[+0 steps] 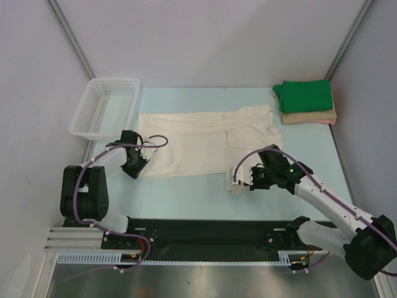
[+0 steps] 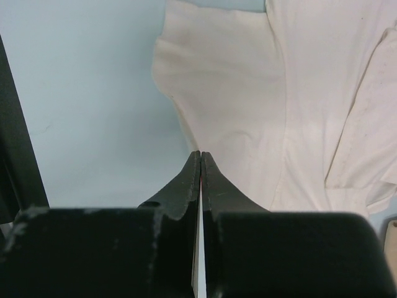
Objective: Fold and stack the t-shirts
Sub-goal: Fold the tshirt
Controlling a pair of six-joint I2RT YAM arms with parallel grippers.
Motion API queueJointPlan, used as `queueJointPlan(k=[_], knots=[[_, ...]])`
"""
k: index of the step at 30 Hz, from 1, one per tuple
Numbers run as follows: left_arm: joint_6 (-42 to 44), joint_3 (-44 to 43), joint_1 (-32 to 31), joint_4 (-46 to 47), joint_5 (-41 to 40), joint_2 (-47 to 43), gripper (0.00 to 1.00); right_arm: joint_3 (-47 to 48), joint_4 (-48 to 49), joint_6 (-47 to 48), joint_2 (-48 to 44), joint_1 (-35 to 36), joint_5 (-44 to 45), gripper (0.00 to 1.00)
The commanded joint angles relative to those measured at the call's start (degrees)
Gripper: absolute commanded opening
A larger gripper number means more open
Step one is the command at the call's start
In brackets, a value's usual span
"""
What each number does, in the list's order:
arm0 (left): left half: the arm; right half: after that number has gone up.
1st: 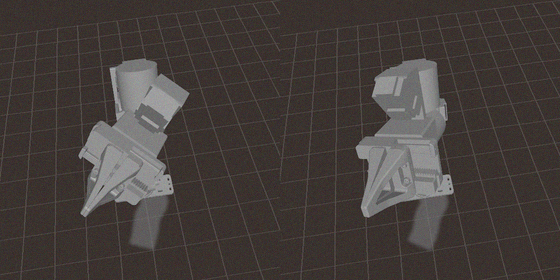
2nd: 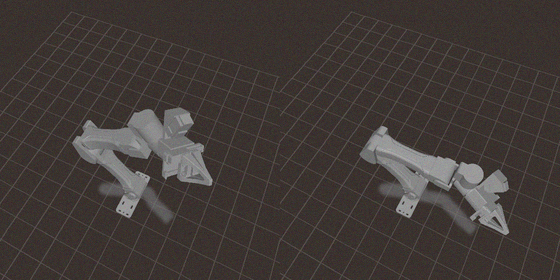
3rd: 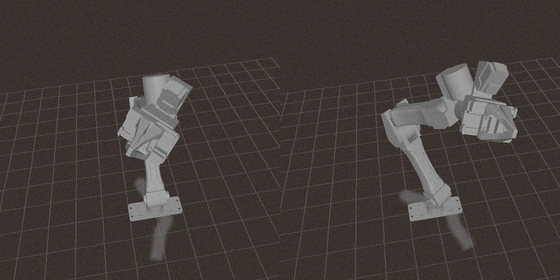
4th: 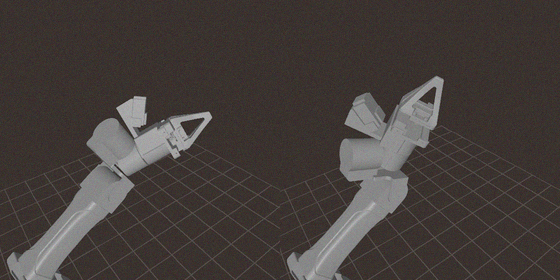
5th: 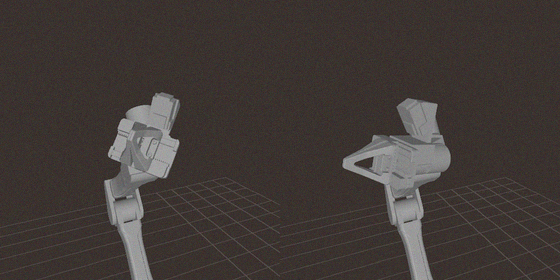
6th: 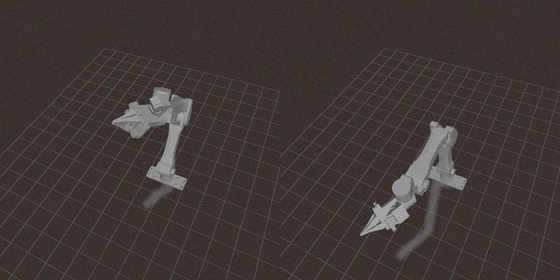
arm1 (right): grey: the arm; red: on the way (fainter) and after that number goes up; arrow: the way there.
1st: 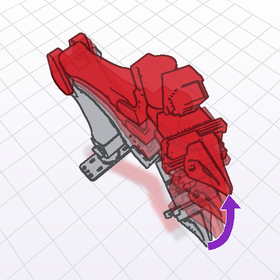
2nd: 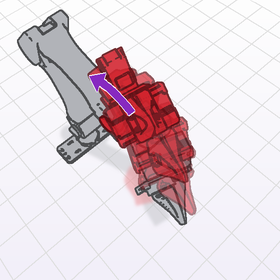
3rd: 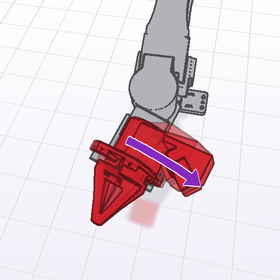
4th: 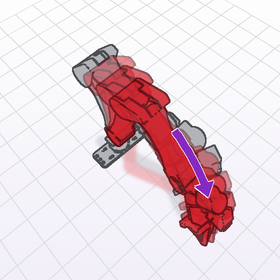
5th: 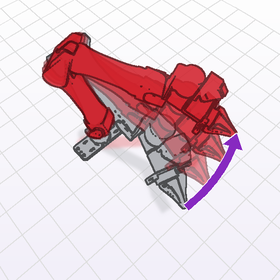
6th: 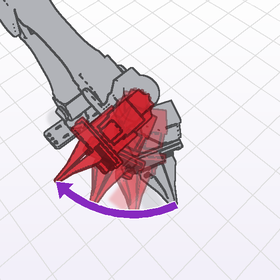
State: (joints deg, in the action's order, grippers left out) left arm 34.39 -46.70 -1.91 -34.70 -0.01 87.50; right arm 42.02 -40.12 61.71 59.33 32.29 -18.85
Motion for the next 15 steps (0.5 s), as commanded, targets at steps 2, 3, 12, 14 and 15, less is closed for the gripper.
queueJointPlan(k=[2, 3, 12, 14, 15], knots=[[-0.90, 0.03, 0.77, -1.16, 2.55, 3.81, 0.15, 0.96, 1.89, -0.89, 0.70, -0.21, 0.39, 0.00], [-0.99, 0.11, 0.86, -1.51, 2.82, 4.51, 0.14, 1.05, 1.89, -0.81, 0.87, -0.56, 0.31, 0.00], [-3.19, -3.30, 0.95, -2.65, -1.38, 1.01, 0.00, 4.37, 2.41, -5.01, -1.58, -4.69, 1.01, 0.00], [-3.36, -5.06, 0.95, -3.70, -1.83, 0.56, 0.00, 6.13, 2.07, -6.07, -1.67, -5.66, 1.18, 0.00], [-3.45, -6.98, 0.95, -4.49, -1.66, 0.39, 0.01, 7.01, 2.15, -7.04, -1.76, -6.71, 1.45, 0.00]])
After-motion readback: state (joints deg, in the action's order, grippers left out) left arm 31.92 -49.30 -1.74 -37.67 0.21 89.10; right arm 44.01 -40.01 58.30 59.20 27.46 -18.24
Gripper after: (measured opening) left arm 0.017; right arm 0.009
